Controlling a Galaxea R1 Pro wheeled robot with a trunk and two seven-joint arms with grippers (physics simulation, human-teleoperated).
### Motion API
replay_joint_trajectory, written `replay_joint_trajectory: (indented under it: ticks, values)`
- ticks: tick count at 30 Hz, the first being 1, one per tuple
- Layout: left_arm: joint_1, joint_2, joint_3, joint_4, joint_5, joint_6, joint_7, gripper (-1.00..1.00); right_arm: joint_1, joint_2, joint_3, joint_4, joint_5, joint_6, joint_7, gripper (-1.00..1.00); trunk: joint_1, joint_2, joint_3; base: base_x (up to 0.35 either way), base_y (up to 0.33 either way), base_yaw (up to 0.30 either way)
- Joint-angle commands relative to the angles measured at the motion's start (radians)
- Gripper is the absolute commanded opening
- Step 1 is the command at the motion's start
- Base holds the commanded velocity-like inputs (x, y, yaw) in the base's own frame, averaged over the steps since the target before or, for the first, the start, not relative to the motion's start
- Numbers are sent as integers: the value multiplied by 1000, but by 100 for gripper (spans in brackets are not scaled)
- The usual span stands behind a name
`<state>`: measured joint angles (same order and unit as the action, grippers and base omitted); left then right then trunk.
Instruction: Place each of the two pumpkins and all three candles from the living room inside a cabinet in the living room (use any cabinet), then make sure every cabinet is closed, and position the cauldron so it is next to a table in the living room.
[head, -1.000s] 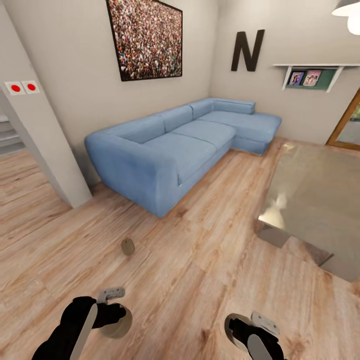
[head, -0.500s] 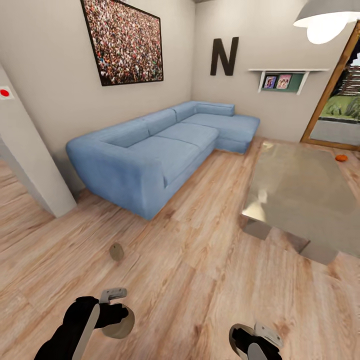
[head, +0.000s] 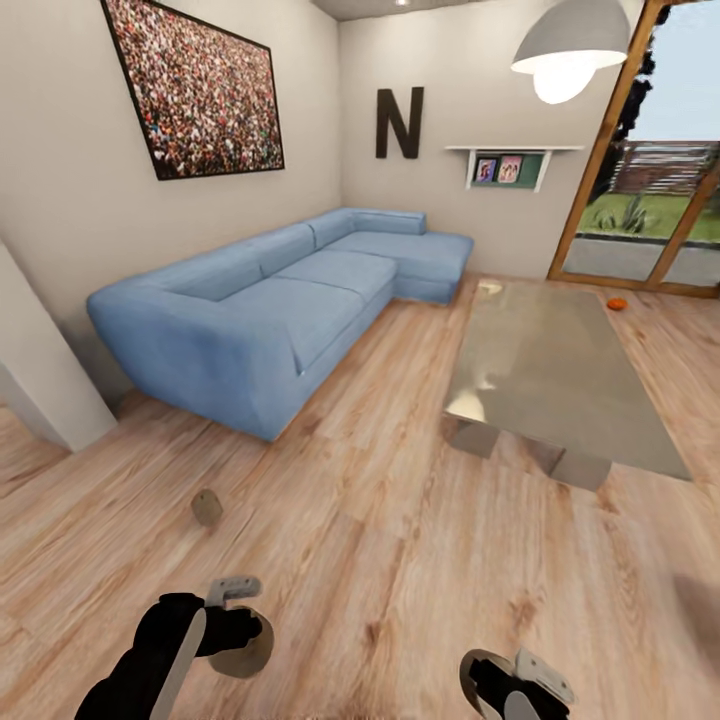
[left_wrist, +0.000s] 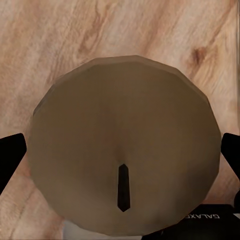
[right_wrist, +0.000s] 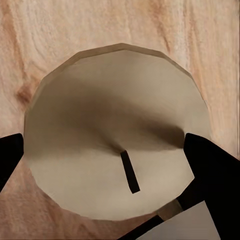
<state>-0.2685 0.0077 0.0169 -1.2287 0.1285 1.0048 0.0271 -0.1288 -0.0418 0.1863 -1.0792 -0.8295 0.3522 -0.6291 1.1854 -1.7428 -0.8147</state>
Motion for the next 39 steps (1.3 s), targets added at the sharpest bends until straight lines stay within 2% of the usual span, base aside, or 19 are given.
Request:
replay_joint_trajectory:
  ticks: [1,27,39]
  values:
    - [0,0,0,0,0,0,0,-100,0,0,0,1,1,0,0,-100,0,0,1,-236,0,-254]
    - [0,0,0,0,-1,0,0,-100,0,0,-2,29,1,-2,0,-100,0,0,17,-261,0,-265]
    - [0,0,0,0,-1,0,1,-100,0,0,-2,50,1,-3,0,-100,0,0,24,-62,0,-272]
